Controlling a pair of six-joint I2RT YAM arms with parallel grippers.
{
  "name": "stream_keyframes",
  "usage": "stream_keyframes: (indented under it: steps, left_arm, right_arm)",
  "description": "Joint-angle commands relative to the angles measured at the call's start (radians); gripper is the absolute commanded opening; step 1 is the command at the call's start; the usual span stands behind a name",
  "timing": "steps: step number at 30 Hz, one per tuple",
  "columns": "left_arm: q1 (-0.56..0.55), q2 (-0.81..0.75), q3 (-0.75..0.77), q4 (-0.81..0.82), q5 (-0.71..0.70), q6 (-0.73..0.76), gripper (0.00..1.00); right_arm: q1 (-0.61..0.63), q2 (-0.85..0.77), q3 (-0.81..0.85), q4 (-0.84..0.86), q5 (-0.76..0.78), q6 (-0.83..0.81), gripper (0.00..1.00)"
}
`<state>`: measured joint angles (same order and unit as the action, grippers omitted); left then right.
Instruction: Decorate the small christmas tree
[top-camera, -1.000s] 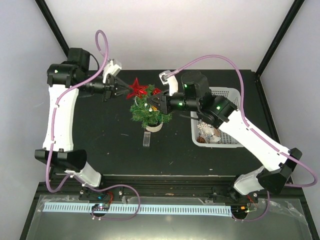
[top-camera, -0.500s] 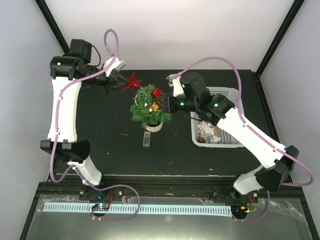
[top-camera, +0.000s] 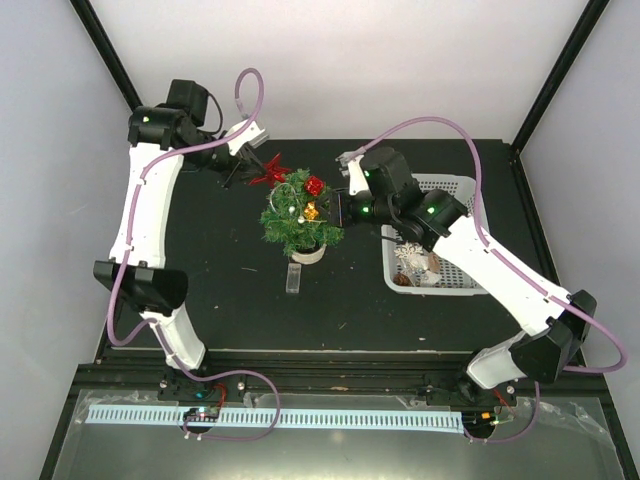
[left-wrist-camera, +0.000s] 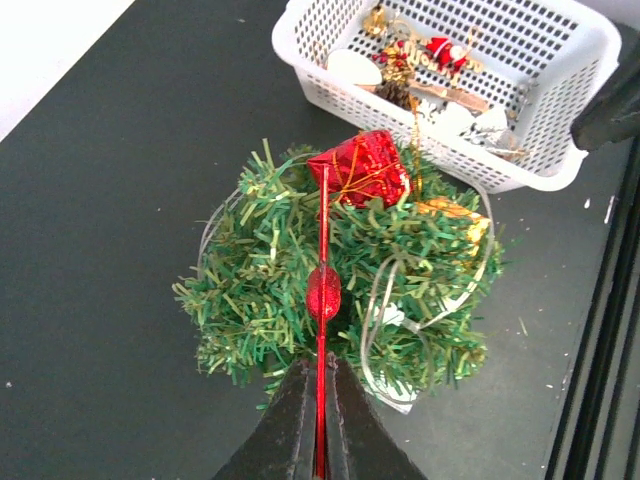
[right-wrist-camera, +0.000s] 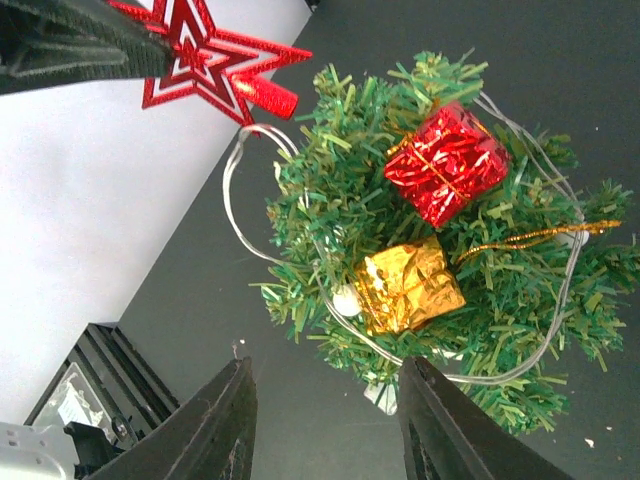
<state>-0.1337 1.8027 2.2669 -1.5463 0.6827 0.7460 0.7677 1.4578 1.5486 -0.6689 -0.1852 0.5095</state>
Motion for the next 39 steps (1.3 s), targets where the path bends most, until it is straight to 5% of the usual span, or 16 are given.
stream_keyframes:
  steps: [1,39]
  left_arm:
    - [-0.017,0.014,0.008,0.045,-0.054,0.012,0.02]
    - [-0.197,0.014,-0.041,0.147,-0.242,-0.032,0.02]
  right_arm:
    - [-0.005,-0.024,-0.026,0.016,0.005,0.015,0.41]
    - [-0.030,-0.054,-0.113,0.049,-0.025,0.033,0.41]
